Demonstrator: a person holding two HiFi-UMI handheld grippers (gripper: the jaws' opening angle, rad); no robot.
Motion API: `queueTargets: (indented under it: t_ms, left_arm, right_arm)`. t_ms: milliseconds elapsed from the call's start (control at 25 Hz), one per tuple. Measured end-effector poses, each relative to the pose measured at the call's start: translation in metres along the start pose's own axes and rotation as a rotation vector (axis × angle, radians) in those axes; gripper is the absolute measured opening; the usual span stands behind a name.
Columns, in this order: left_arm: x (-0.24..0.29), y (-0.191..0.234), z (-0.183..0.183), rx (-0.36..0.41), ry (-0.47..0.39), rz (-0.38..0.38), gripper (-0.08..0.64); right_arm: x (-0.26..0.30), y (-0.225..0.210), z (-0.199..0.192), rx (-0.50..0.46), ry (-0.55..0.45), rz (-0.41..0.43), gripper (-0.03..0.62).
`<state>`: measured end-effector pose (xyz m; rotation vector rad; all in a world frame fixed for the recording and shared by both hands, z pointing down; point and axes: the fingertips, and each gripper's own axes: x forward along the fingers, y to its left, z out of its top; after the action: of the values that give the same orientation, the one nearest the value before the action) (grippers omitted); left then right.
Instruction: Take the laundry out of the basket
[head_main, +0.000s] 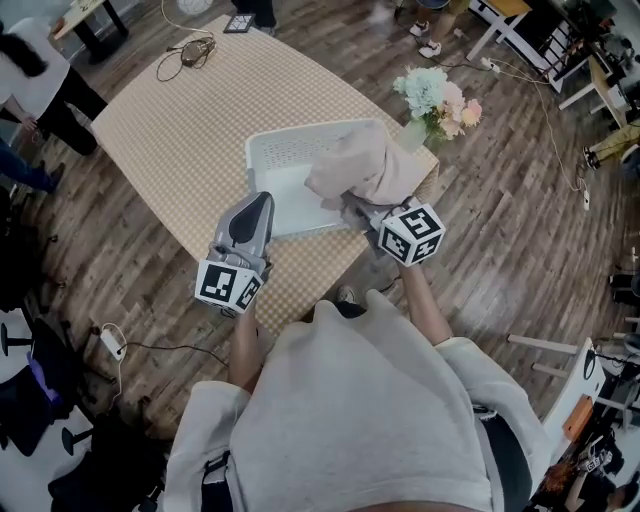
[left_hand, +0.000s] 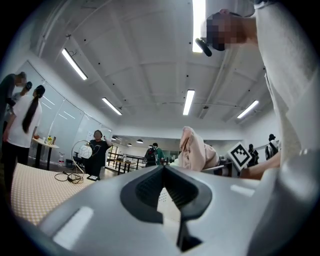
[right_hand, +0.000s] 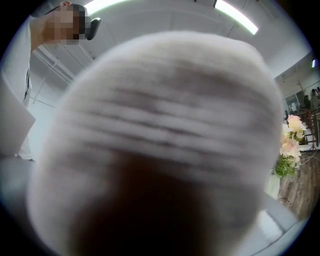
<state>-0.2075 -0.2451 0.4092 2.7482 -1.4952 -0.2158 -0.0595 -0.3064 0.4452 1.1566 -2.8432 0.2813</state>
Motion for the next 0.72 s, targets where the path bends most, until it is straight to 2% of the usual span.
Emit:
queueTargets:
  t_ms: [360,720]
  left_arm:
    - [-0.018,-0.030,0.008,0.023,-0.008,0.026,0.006]
    - [-0.046,-0.111,0.002,0.040,0.016,0.044,0.006]
  right_arm:
    - [-0.033,0.020,0.000,-0.031,-0.012,0.040,0.256]
    - [-0.112,0.044,-0.017,-0.019,-0.034,0.084,0.256]
